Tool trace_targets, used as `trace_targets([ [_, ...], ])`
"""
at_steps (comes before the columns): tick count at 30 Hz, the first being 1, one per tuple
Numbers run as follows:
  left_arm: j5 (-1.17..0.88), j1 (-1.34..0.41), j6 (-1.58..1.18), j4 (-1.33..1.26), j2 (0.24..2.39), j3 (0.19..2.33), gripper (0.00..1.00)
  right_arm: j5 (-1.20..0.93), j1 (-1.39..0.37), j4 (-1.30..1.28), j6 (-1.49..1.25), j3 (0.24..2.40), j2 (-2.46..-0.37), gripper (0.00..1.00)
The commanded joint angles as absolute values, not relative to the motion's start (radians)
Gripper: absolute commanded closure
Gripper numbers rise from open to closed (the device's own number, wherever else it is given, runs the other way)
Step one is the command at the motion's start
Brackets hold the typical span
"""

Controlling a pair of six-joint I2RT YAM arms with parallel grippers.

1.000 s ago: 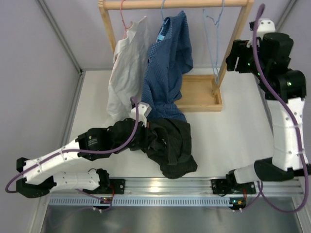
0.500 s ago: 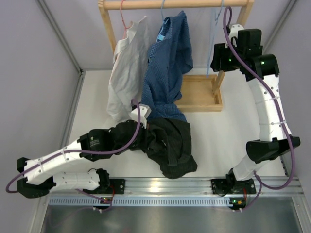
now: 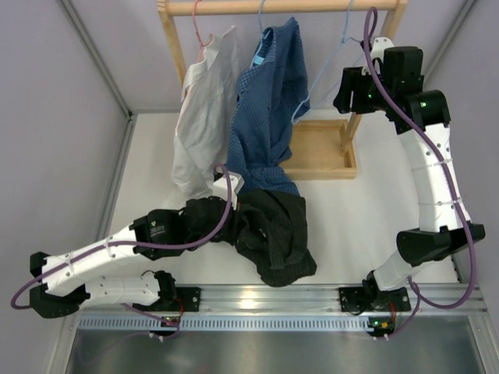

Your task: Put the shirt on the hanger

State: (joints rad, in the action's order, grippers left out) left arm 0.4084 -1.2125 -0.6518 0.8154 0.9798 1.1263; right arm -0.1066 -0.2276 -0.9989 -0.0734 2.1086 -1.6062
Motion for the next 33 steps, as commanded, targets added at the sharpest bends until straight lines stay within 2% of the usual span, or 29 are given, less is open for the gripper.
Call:
trace_targets([
  [1,0.423,-1.210,-0.653,0.784,0.973,1.112,1.00,-0.094,-0.242,-0.928,-0.112,2.126,-1.574,0.40],
  [9,0.426,-1.210,-0.655,0.770,0.966,1.088,1.00,-0.104,-0.249,-0.910,-0.150,2.132,-1.557,0.32],
  [15,0.431,-1.210,-0.658,0.765,0.959,1.080,1.00,-0.117,-0.255,-0.891,-0.170,2.132,-1.559,0.18],
  [18,0.426,-1.210,-0.660,0.764,0.960,1.072,1.00,-0.138,-0.261,-0.876,-0.186,2.137,-1.557,0.14],
  [23,0.423,-1.210,-0.664,0.758,0.959,1.057,1.00,-0.127,-0.261,-0.876,-0.184,2.155,-1.577,0.15],
  [26,0.425,-1.210,-0.664,0.756,0.956,1.051,1.00,-0.075,-0.273,-0.876,-0.172,2.148,-1.586,0.26],
  [27,0.425,-1.210,-0.666,0.756,0.956,1.049,1.00,-0.052,-0.276,-0.873,-0.161,2.145,-1.588,0.53],
  [28,0.425,-1.210,-0.666,0.756,0.954,1.049,1.00,-0.011,-0.279,-0.874,-0.157,2.141,-1.594,0.70],
  [29,0.425,-1.210,-0.666,0.756,0.954,1.049,1.00,-0.005,-0.285,-0.873,-0.143,2.135,-1.594,0.80],
  [30,0.425,-1.210,-0.666,0.756,0.950,1.049,1.00,0.023,-0.287,-0.873,-0.140,2.131,-1.597,0.83],
  [33,0.426,-1.210,-0.664,0.756,0.943,1.048,1.00,0.035,-0.288,-0.870,-0.121,2.112,-1.603,0.72],
])
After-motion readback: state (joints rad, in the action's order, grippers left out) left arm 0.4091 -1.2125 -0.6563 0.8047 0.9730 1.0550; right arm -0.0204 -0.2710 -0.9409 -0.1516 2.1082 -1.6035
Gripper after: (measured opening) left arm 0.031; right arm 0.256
